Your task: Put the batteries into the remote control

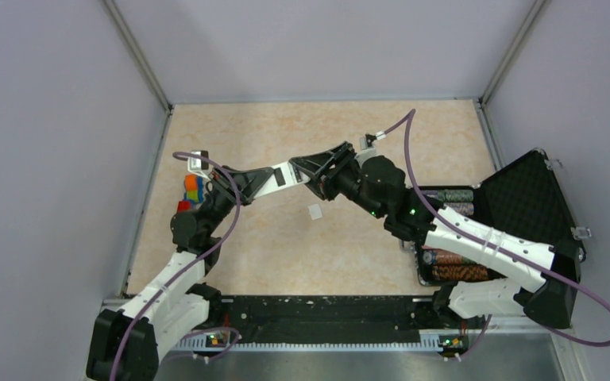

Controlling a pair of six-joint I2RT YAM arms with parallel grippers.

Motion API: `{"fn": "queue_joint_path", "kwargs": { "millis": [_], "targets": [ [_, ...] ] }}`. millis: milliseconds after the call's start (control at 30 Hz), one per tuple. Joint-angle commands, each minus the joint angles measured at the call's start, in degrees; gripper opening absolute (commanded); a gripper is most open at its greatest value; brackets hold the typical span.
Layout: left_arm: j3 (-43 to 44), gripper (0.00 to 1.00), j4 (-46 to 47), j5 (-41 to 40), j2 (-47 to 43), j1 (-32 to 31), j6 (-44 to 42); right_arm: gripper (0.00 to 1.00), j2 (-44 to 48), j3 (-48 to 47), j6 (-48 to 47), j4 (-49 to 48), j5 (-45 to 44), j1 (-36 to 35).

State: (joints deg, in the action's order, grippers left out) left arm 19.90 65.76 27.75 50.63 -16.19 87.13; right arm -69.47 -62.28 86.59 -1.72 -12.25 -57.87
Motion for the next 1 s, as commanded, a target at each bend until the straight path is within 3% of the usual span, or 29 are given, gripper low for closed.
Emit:
{"fn": "queue_joint_path", "kwargs": {
  "millis": [0, 167, 333, 500, 700, 967],
  "targets": [
    [2.2, 0.00, 7.0, -4.8, -1.5, 0.2, 1.6, 0.40, -0.3, 0.5, -1.2, 2.2, 0.5, 0.5],
    [1.7, 0.00, 8.1, -5.9, -1.6, 0.1, 0.1, 0.38, -1.1, -0.2, -1.2, 2.2, 1.3, 0.6],
    [1.2, 0.00, 8.1, -7.6, -1.8, -0.2, -0.9, 0.27, -1.2, 0.1, -0.6, 0.3, 1.6, 0.5],
    [1.8, 0.00, 6.9, -8.2, -1.8, -0.3, 0.4, 0.23, -1.4, 0.4, -0.7, -0.6, 1.4, 0.5],
    [4.3, 0.00, -2.1, -8.3, -4.0, -0.4, 2.0, 0.18, -1.9, -0.4, -3.7, 0.5, 0.2, 0.5],
    [9.0, 0.00, -16.7, -6.0, -9.0, -0.4, -3.6, 0.15, -2.4, -1.4, -5.3, 1.6, 0.8, 0.5]
  ]
}}
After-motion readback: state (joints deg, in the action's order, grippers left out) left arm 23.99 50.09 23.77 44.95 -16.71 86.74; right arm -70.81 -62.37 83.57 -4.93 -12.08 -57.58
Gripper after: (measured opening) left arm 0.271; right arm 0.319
